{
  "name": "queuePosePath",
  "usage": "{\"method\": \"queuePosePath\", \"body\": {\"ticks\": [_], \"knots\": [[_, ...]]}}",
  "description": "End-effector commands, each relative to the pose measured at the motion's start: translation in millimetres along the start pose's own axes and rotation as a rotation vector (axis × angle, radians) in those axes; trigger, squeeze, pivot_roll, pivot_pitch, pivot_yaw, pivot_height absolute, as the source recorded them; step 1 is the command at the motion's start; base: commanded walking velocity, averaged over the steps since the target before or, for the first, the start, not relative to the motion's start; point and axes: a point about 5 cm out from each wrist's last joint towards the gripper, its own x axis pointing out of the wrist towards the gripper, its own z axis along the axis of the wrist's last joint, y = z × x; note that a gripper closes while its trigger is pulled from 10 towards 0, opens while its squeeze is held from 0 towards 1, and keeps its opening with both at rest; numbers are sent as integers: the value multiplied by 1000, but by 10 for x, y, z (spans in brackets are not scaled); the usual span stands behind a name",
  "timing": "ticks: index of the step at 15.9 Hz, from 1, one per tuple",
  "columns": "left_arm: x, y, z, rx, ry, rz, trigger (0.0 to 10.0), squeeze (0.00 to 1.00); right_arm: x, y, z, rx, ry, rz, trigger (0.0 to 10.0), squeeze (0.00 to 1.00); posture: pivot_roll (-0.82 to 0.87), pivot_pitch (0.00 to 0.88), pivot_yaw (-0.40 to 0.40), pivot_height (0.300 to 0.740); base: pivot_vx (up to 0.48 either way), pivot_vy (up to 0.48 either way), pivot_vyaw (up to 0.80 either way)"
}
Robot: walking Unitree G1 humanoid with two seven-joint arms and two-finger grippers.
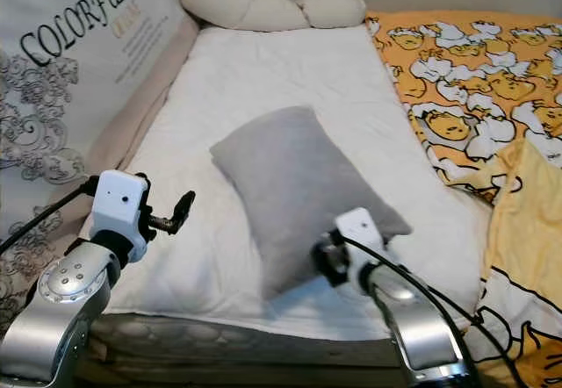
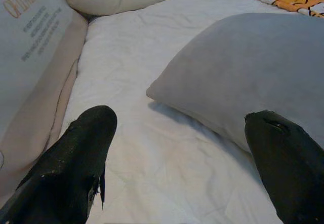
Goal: Clean up the room
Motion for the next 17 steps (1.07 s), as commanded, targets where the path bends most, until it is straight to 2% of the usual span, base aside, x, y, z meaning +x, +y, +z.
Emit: {"method": "queuePosePath", "body": {"ticks": [1,3,4,5,7,10,12,13,15,16,17], "knots": [[21,50,-3,8,8,3,10000,0,-5,172,259,25,-81,126,10000,0,54,0,42,740,0,0,0],[25,60,1,10,6,6,10000,0,-18,215,323,47,-99,160,10000,0,57,0,41,740,0,0,0],[33,83,4,15,4,11,10000,0,-49,277,503,110,-157,212,10000,0,56,0,41,740,0,0,0],[36,93,7,17,3,13,10000,0,-68,301,574,128,-178,232,10000,0,54,0,41,740,0,0,0],[48,107,14,21,1,15,10000,0,-140,345,670,131,-194,274,10000,0,50,0,41,740,0,0,0],[81,128,31,30,-8,18,10000,0,-244,369,704,141,-201,277,10000,0,47,0,37,740,0,0,0],[117,148,56,34,-16,23,10000,0,-347,404,837,182,-258,292,10000,0,44,0,38,740,0,0,0],[134,128,67,33,-21,22,10000,0,-380,358,931,200,-302,273,10000,0,40,0,36,740,0,0,0],[140,78,57,30,-20,11,10000,0,-355,127,1005,212,-351,150,10000,0,40,0,34,740,0,0,0],[138,55,53,31,-19,4,10000,0,-333,-78,999,204,-361,42,10000,0,42,0,34,740,0,0,0],[138,44,47,33,-18,1,10000,0,-312,-358,924,174,-339,-101,10000,0,46,0,34,740,0,0,0]]}}
